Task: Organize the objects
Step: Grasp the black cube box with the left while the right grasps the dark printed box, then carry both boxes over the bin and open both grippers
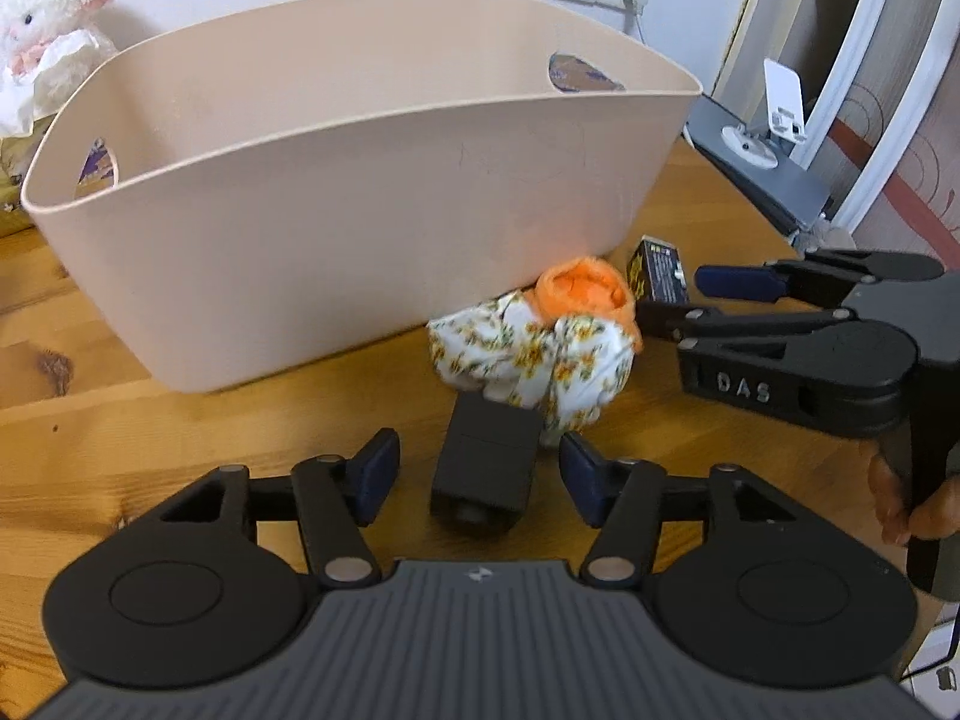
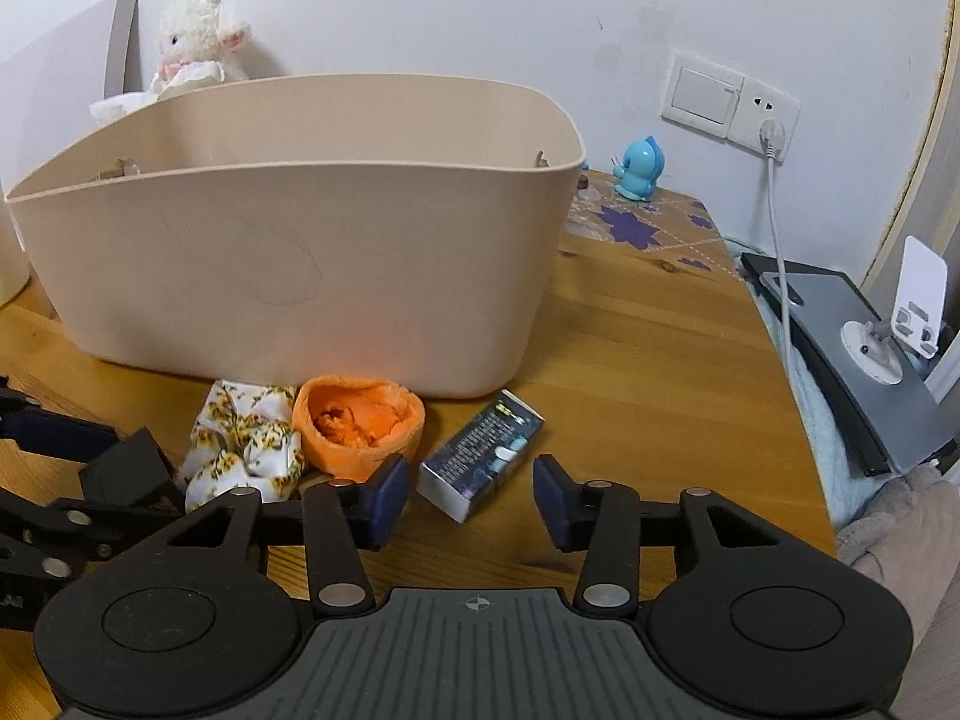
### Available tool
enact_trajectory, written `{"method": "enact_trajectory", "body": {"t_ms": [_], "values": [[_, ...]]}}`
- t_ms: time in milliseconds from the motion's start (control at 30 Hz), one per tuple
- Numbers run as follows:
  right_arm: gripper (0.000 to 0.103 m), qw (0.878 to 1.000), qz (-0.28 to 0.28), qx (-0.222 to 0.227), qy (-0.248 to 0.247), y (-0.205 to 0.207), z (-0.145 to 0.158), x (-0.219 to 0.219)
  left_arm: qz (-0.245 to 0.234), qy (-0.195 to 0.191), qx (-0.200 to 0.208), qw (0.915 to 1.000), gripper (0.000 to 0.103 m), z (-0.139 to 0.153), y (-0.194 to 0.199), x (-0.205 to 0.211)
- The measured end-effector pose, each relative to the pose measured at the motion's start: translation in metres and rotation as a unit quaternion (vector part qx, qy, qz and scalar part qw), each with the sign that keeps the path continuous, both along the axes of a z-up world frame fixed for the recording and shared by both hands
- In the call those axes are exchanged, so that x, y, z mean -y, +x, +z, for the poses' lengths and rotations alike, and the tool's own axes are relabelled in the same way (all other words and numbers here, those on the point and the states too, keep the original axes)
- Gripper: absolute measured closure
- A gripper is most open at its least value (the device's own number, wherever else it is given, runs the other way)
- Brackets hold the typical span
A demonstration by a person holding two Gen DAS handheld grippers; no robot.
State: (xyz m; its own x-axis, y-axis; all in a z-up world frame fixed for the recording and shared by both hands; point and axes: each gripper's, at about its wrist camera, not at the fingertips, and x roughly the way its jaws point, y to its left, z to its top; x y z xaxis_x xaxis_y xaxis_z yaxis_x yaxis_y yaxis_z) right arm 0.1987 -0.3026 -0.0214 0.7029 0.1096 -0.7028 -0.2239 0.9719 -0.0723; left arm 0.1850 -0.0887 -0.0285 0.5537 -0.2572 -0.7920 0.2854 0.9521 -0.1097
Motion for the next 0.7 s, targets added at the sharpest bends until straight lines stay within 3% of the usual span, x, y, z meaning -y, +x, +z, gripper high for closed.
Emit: {"method": "enact_trajectory", "body": {"t_ms": [100,200,233,400,700], "values": [[0.051,1.0,-0.003,-0.002,-0.002,0.004,-0.002,-0.003,0.001,-0.003,-0.005,1.0,0.045,-0.003,0.005,0.002],[0.052,1.0,-0.009,-0.006,-0.005,0.008,-0.006,-0.003,-0.006,0.0,-0.008,0.9999,0.065,-0.007,0.004,0.004],[0.054,1.0,-0.011,-0.009,-0.004,0.008,-0.008,-0.003,-0.008,0.005,-0.007,0.9999,0.067,-0.007,0.003,0.005],[0.079,1.0,-0.018,-0.014,0.004,0.009,-0.01,0.002,-0.012,0.005,-0.007,0.9999,0.069,-0.006,-0.002,0.002],[0.082,1.0,-0.019,0.005,-0.006,-0.011,0.002,0.0,-0.02,-0.008,0.012,0.9997,0.069,0.008,-0.018,-0.005]]}}
